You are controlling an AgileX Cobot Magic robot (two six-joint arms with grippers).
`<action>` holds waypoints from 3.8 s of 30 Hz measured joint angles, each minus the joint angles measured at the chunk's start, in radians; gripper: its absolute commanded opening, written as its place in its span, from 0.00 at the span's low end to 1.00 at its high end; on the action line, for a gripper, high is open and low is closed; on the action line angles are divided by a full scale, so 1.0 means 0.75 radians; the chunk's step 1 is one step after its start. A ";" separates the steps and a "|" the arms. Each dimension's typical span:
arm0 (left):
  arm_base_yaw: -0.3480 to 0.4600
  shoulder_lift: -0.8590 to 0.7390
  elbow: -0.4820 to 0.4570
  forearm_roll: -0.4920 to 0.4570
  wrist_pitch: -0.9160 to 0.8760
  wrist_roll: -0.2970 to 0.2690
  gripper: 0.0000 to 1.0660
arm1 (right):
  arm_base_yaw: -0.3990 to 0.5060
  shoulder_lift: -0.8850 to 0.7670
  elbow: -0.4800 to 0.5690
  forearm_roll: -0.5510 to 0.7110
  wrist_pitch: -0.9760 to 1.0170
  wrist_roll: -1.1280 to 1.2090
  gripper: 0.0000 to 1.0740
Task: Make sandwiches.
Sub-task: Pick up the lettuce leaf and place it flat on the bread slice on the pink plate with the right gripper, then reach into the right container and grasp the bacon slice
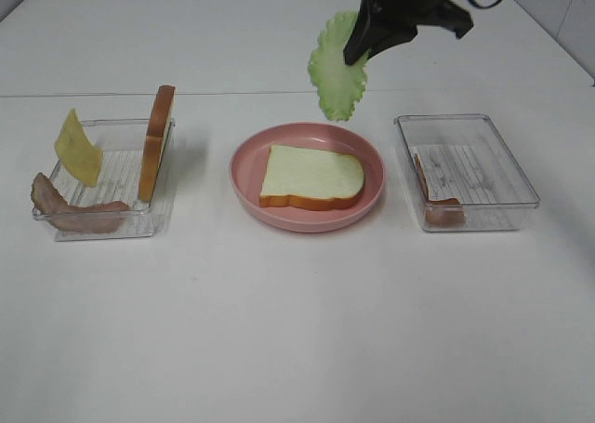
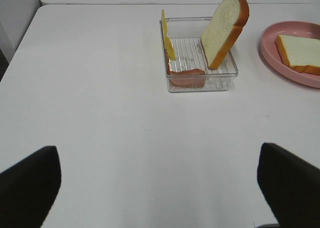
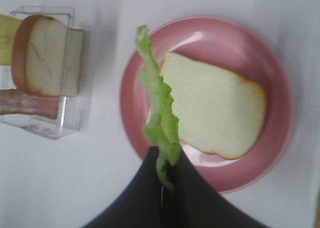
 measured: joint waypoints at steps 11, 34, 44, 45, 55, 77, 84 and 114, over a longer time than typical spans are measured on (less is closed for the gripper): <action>0.000 0.000 0.000 0.004 0.000 0.000 0.96 | 0.001 0.148 0.143 0.493 -0.175 -0.215 0.00; 0.000 0.000 0.000 0.005 0.000 0.000 0.96 | 0.001 0.339 0.147 0.348 -0.291 -0.153 0.00; 0.000 0.000 0.000 0.005 0.000 0.000 0.96 | 0.001 0.339 0.147 0.305 -0.292 -0.125 0.16; 0.000 0.000 0.000 0.005 0.000 0.000 0.96 | 0.001 0.339 0.147 0.301 -0.297 -0.125 0.34; 0.000 0.000 0.000 0.005 0.000 0.000 0.96 | 0.001 0.235 0.145 0.165 -0.339 -0.123 0.89; 0.000 0.000 0.000 0.008 0.000 0.000 0.96 | 0.001 -0.063 0.156 -0.553 0.256 0.256 0.88; 0.000 0.000 0.000 0.008 0.000 0.000 0.96 | 0.001 0.028 0.168 -0.555 0.171 0.257 0.87; 0.000 0.000 0.000 0.008 0.000 0.000 0.96 | 0.001 0.223 0.175 -0.565 0.092 0.257 0.33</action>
